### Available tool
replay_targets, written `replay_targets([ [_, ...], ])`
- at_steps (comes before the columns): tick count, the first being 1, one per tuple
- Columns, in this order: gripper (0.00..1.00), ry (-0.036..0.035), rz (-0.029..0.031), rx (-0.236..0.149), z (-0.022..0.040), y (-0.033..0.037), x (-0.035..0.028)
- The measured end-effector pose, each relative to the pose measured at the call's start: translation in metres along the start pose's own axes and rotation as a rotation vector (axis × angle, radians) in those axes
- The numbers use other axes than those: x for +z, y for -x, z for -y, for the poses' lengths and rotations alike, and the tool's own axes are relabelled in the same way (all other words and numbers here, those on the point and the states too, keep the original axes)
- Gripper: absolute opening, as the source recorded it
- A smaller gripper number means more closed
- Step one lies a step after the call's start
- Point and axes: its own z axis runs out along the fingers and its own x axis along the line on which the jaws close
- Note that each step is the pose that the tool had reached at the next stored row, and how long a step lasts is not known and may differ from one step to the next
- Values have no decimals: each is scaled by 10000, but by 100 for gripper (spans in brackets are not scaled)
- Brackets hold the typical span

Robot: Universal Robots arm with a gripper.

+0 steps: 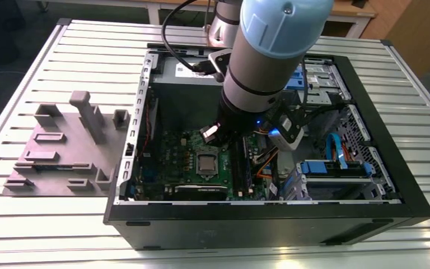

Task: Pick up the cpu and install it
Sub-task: 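Close the cpu cover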

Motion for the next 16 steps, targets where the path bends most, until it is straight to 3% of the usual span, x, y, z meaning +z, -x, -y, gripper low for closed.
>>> replay_targets([
  [11, 10, -17, -6, 1, -1, -1, 1],
  [16, 10, -259, -120, 10, -15, -35, 8],
])
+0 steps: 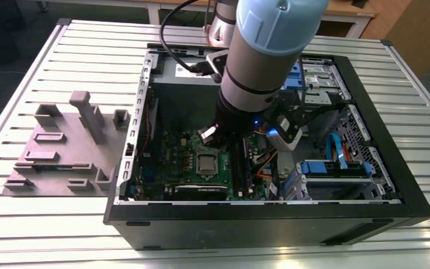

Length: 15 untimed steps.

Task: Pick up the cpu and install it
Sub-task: 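Close the cpu cover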

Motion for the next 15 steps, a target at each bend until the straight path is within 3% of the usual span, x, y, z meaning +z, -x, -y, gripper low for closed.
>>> replay_targets([
  [6, 10, -169, -80, 8, -39, -89, 18],
  [11, 10, -416, -193, 19, -61, -144, 43],
  [15, 10, -446, -208, 19, -88, -207, 62],
])
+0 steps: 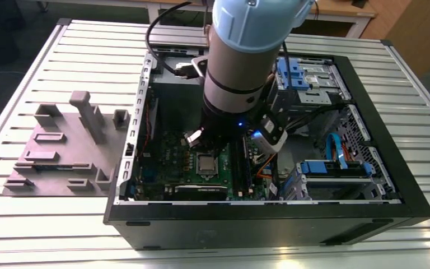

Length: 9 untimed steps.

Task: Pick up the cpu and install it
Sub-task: 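Close the cpu cover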

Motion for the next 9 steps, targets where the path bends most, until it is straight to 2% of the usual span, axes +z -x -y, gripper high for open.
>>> replay_targets([
  [3, 10, -1, 0, 0, -12, -28, 15],
  [9, 10, -2, 0, -1, -9, -33, 23],
])
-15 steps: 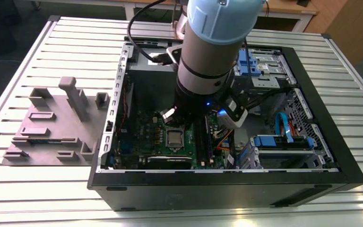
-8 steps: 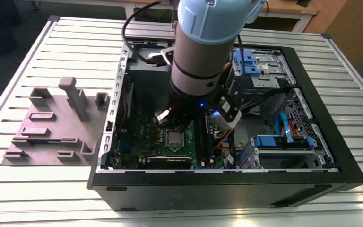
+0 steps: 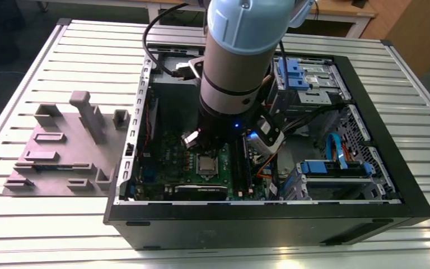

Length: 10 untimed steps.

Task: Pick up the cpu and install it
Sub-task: 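Close the cpu cover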

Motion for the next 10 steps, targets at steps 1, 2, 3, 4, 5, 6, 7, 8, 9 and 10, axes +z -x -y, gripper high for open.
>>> replay_targets([
  [1, 10, -1, 0, 0, 0, 0, 0],
  [2, 10, -1, 0, 0, 0, 0, -1],
  [3, 10, -3, -2, 0, 0, -1, -8],
  [4, 10, -1, 0, 1, -1, -1, -16],
  [5, 10, -1, 0, 1, -2, -1, -24],
  [6, 10, 1, 2, 1, -3, -1, -26],
  [7, 10, 1, 2, 1, -3, -1, -26],
  [8, 10, 1, 3, 0, -3, -1, -26],
  [9, 10, -3, 12, 0, -5, -10, -27],
  [10, 10, -4, 32, -1, -8, -21, -27],
])
